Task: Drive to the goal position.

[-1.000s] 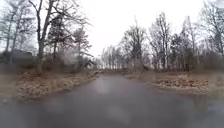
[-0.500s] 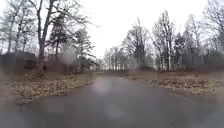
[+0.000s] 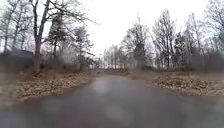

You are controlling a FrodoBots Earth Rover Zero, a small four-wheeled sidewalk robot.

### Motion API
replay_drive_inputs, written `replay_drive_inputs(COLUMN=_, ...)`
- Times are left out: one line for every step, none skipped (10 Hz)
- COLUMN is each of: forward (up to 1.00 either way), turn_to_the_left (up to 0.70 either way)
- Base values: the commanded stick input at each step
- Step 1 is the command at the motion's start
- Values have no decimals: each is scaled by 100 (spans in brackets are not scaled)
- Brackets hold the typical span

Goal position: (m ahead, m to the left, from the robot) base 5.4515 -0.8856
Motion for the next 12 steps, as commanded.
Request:
replay_drive_inputs(forward=100, turn_to_the_left=0)
replay_drive_inputs(forward=100, turn_to_the_left=0)
replay_drive_inputs(forward=100, turn_to_the_left=0)
replay_drive_inputs(forward=100, turn_to_the_left=0)
replay_drive_inputs(forward=100, turn_to_the_left=0)
replay_drive_inputs(forward=100, turn_to_the_left=0)
replay_drive_inputs(forward=100, turn_to_the_left=0)
replay_drive_inputs(forward=100, turn_to_the_left=0)
replay_drive_inputs(forward=100, turn_to_the_left=0)
replay_drive_inputs(forward=100, turn_to_the_left=0)
replay_drive_inputs(forward=100, turn_to_the_left=0)
replay_drive_inputs(forward=100, turn_to_the_left=0)
